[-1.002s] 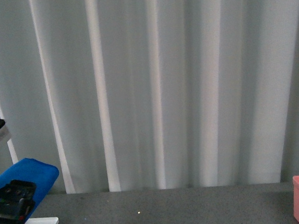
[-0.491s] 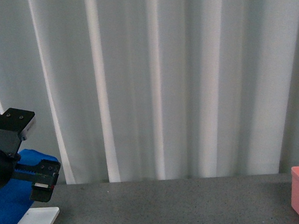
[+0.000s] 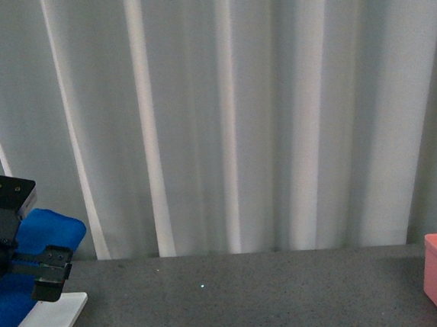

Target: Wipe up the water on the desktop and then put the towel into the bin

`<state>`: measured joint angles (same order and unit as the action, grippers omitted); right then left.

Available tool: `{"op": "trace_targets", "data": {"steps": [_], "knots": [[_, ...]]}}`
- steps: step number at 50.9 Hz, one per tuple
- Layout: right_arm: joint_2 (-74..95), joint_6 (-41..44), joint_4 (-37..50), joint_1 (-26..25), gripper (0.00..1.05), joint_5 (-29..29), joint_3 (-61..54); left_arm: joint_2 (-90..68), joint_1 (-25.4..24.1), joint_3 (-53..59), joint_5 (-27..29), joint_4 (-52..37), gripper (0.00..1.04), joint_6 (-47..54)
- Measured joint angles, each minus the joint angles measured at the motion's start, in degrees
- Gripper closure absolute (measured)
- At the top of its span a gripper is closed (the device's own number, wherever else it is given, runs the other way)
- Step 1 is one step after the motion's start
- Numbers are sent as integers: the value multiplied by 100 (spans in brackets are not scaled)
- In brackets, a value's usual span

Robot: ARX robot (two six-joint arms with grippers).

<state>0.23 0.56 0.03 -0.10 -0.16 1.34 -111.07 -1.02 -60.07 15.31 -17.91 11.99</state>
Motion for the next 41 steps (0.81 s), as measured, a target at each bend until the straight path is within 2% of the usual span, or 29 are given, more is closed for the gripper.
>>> {"op": "trace_targets", "data": {"steps": [13,19,29,41], "knots": [[0,0,0,0,7,0,0,-39,-7,4,-68,151,8,-179],[0,0,0,0,7,0,0,-42,-13,2,-72,168,25,-188],[0,0,0,0,7,0,0,-46,-68,2,94,157,62,-179],[0,0,0,0,7,0,0,-46,-125,2,144,160,99,-184]]}}
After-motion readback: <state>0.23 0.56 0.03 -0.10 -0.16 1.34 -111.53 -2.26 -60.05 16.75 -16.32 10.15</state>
